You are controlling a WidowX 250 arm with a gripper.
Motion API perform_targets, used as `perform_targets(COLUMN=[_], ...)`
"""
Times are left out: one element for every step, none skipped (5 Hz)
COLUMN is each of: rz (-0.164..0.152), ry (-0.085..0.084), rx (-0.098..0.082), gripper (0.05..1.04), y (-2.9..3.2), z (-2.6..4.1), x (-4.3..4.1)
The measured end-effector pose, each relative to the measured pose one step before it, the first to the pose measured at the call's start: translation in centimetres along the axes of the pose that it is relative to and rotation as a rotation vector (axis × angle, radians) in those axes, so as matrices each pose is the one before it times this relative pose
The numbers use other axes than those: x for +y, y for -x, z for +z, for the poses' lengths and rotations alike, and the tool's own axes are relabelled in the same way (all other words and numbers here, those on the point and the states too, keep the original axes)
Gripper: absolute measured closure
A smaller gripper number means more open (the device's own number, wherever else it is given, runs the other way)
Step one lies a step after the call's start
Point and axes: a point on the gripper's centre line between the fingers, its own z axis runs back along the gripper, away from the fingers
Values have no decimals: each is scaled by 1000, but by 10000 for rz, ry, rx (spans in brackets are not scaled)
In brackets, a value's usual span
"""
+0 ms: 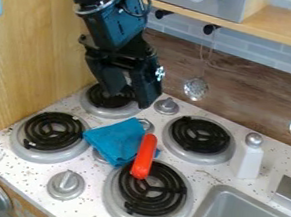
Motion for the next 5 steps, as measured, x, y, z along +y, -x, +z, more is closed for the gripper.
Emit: perform_targets(rz=[45, -402, -450, -159, -28], ry=[28, 245, -253, -17, -301], rx=[212, 491, 43, -12, 127], gripper=[83, 83, 83, 83, 83], y=[368, -1116, -2617, -2051, -2080], z=[-478, -3659, -1929, -1767, -1922], x=[46, -1187, -1136, -704, -189])
